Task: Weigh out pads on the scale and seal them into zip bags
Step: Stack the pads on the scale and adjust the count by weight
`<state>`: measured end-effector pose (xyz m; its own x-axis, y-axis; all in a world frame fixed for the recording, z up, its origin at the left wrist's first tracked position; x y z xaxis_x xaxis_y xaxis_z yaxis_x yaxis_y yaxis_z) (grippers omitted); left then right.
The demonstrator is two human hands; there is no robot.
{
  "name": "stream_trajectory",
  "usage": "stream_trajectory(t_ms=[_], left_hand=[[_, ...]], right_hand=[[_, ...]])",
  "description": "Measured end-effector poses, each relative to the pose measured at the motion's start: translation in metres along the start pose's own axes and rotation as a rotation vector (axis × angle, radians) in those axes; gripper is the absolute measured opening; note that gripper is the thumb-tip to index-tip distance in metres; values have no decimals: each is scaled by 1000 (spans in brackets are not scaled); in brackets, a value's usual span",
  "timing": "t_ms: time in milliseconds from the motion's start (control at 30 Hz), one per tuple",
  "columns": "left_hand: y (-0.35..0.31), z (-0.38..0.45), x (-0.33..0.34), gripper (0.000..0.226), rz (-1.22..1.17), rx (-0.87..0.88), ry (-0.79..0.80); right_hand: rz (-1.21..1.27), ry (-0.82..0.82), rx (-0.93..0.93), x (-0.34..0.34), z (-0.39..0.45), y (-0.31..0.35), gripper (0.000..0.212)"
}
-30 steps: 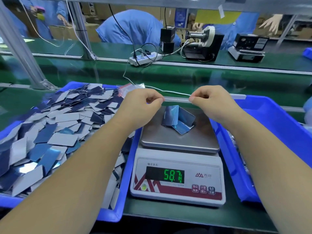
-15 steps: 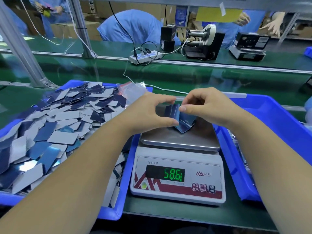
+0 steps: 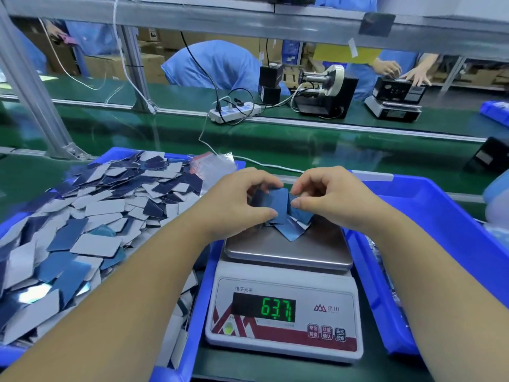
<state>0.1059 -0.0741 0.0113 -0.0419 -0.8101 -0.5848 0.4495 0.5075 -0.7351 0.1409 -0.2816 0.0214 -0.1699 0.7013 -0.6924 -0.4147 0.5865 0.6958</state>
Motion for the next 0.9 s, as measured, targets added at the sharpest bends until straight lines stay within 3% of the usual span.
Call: stream_trajectory(t_ms=[267, 500, 600, 733, 900], left_hand=[[7, 7, -5, 43, -255, -73, -47], [16, 10, -26, 30, -485, -74, -276], [20, 10, -31, 29, -614, -95, -299], [19, 11, -30, 28, -689, -104, -318], [17, 8, -24, 28, -597, -135, -211]], right_hand=[[58, 18, 18, -2, 0, 1, 14], [79, 57, 7, -3, -2, 2, 15], [81, 77, 22, -2, -4, 3, 11], [-60, -62, 27, -5, -1, 4, 9], [16, -179, 59, -9, 1, -1, 16]])
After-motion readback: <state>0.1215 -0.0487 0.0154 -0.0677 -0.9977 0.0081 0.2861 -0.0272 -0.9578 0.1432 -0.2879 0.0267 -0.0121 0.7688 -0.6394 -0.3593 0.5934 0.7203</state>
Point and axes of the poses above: each hand's wrist, its own z-axis towards the middle knuckle, its own x-axis out of the palm, y = z × x, the point moved 2 cm from there along z, towards the middle knuckle, and after that the axes turned 2 degrees about x, right-handed, at the moved point
